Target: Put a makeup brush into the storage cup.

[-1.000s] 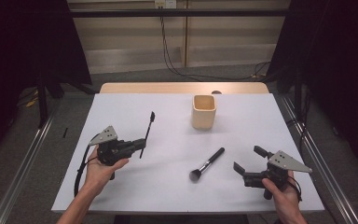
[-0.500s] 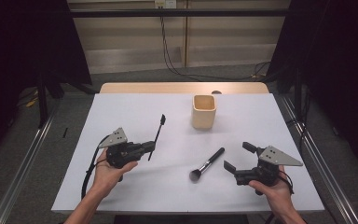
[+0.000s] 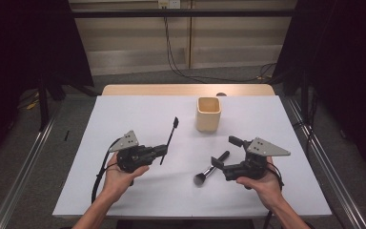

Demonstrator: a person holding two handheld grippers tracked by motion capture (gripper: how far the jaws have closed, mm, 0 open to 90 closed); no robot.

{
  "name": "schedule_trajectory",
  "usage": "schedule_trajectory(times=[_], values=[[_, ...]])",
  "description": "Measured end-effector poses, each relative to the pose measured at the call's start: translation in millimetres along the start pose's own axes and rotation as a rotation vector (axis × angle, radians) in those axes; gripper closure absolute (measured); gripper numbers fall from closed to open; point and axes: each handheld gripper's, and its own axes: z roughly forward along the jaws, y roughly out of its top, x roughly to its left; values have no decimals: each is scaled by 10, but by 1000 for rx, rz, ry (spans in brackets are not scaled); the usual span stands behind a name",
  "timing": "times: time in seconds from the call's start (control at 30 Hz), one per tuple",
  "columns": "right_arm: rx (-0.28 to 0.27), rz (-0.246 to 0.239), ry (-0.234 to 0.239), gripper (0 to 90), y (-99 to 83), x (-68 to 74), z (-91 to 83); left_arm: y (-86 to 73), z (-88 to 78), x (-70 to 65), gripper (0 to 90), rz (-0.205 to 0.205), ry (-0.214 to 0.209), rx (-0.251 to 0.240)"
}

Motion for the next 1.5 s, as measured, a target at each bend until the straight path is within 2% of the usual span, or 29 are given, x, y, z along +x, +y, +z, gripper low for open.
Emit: schedule_trajectory(times=[0.3,0.47,0.67,0.97,1.23,1.5], values=[[1,4,59,33,97,90,200,59,168,-77,857,11,-32,1],[4,9,104,90,153,117,318,105,281,-112,857,14,-51,10],[-2,15,123,135,202,115,433,116,399,-159,857,19,-72,-8],[3,17,162,284,272,150,556,86,418,-177,857,18,-85,-1],[15,30,172,509,247,120,662,63,470,-188,857,11,-100,0],[23,63,186,707,221,91,676,46,494,-184,857,14,-102,10]])
